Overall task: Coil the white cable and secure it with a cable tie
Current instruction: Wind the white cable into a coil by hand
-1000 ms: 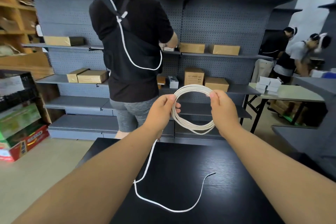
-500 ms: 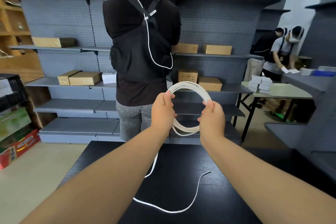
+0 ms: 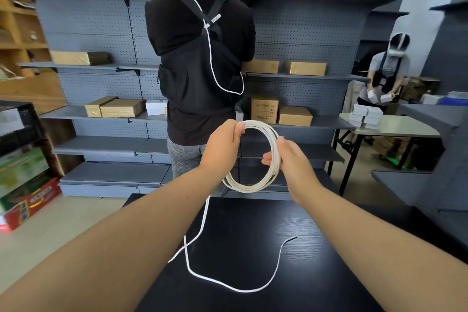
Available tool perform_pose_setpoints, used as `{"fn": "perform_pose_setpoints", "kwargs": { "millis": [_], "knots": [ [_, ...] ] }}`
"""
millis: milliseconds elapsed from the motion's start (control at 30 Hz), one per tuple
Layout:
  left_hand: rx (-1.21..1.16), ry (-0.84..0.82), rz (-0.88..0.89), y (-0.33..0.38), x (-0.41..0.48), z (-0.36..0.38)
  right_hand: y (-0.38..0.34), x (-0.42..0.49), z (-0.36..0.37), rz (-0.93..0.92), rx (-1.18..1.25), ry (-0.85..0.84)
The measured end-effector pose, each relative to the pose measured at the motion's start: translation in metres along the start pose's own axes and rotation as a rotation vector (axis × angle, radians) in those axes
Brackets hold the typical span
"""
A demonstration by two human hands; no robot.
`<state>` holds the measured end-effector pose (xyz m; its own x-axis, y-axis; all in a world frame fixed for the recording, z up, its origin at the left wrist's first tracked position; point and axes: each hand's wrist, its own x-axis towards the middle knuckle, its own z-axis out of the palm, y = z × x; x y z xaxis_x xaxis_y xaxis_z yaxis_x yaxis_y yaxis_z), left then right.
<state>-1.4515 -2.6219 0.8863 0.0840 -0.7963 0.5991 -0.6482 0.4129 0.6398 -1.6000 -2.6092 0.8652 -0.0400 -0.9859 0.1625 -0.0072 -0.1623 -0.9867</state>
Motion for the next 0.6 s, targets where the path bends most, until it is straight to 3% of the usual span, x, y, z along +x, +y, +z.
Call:
{"fn": "perform_pose_setpoints", "kwargs": {
  "millis": [100,267,367,600],
  "knots": [
    [0.010,-0.027,0.007,0.000,-0.003,-0.005,-0.008,0.002,0.000,-0.037,-0.063,-0.013],
    [0.144,-0.160,0.082,0.004,-0.007,-0.010,-0.025,0.004,-0.001,-0.288,-0.668,-0.139],
    [0.222,-0.229,0.122,0.006,-0.007,-0.010,-0.031,0.004,0.001,-0.314,-0.905,-0.232],
    [0.224,-0.273,0.138,0.005,-0.010,-0.007,-0.024,0.004,0.002,-0.329,-0.985,-0.193]
  ]
}}
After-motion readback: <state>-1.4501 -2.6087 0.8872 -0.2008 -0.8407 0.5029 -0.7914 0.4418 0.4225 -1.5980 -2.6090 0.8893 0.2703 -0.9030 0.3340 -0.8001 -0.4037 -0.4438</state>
